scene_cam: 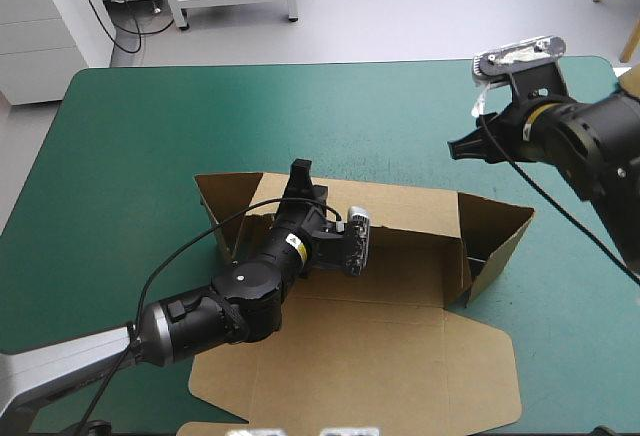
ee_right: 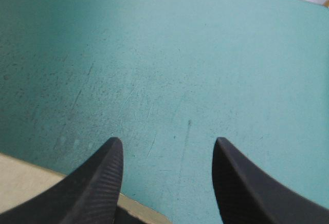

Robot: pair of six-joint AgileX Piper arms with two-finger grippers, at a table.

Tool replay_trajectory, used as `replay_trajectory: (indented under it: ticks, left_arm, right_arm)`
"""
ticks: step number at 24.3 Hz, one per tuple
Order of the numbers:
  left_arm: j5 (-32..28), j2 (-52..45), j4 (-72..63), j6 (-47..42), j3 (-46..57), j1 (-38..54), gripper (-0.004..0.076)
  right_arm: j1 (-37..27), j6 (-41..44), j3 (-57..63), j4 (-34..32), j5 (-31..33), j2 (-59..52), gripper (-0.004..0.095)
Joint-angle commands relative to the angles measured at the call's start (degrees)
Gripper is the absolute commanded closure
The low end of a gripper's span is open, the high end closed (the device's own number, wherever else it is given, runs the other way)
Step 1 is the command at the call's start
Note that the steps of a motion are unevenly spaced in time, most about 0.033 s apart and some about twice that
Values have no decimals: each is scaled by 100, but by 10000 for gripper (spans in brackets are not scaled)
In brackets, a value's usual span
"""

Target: Fold the box

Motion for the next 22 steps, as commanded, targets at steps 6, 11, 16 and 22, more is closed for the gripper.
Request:
replay_trajectory:
  ticks: [6,11,16,22]
  left_arm:
    - [28,-184,-48,-27,-89,11,731]
    - [-17,-184,43,-27,-89,11,731]
    - [-210,-184,248,-20,-89,21,731]
    - [-324,-184,262,-20,-89,118,731]
  right_arm:
    - [-1402,-1130,-559,1466,-239,933,425]
    - [-1651,-1671,-548,2027,-239,1314,424]
    - [-1651,-1820,-537,1970,-230,1526,424]
    - [-1651,-1977,-289,2300,-230,1564,425]
